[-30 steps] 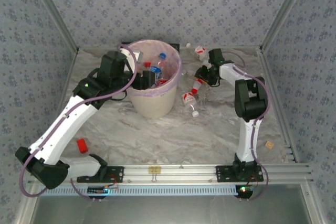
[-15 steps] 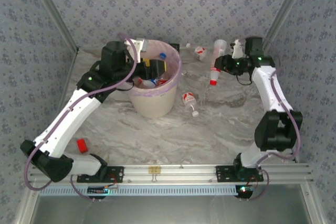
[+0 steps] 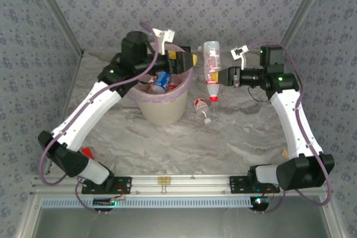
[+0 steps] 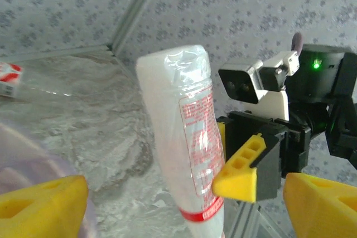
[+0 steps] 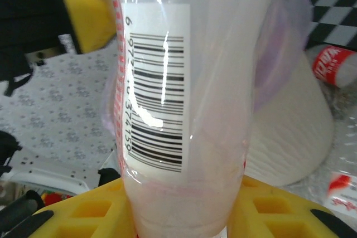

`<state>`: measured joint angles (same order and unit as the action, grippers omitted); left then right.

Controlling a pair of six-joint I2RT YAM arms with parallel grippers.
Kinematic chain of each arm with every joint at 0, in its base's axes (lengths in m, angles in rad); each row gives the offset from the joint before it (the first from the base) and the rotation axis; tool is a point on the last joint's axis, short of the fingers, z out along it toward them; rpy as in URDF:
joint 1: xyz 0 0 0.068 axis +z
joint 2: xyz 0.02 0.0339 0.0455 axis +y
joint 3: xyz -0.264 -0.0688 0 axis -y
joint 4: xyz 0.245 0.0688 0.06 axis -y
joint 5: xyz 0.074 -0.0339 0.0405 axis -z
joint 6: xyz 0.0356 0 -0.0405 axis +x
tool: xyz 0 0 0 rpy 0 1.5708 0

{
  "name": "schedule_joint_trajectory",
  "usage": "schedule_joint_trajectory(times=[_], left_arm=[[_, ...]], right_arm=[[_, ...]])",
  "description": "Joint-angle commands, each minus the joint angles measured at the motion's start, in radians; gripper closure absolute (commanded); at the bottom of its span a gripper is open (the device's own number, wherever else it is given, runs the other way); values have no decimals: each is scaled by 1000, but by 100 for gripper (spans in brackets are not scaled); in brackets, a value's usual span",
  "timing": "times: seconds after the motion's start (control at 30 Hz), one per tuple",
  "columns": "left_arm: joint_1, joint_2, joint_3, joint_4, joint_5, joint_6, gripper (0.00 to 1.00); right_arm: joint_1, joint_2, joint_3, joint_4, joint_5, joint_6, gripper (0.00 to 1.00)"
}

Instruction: Put the plastic bottles in the bin

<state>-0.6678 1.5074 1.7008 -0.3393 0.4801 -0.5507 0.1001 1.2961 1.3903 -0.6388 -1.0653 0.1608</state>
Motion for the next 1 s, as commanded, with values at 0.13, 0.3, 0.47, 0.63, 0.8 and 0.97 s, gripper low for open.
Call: schedule_joint_trajectory(times=[0.13, 0.3, 0.47, 0.63, 0.8, 0.97], left_arm=[[-58, 76, 82, 4, 38, 15, 11], [-72, 110, 114, -13, 26, 21, 14], [-78, 125, 123, 0, 30, 11, 25], [-79, 135, 124, 15, 44, -2, 29], [-79, 144, 125, 14, 55, -6, 30], [-79, 145, 131, 10, 51, -6, 46]], right_arm=[[46, -31, 17, 67, -56, 49, 61], [62, -38, 19, 92, -51, 64, 61], [75, -44, 21, 109, -47, 71, 62], [80, -37, 24, 119, -45, 76, 63], [82, -34, 25, 132, -40, 85, 63], [84, -29, 28, 137, -27, 89, 63]])
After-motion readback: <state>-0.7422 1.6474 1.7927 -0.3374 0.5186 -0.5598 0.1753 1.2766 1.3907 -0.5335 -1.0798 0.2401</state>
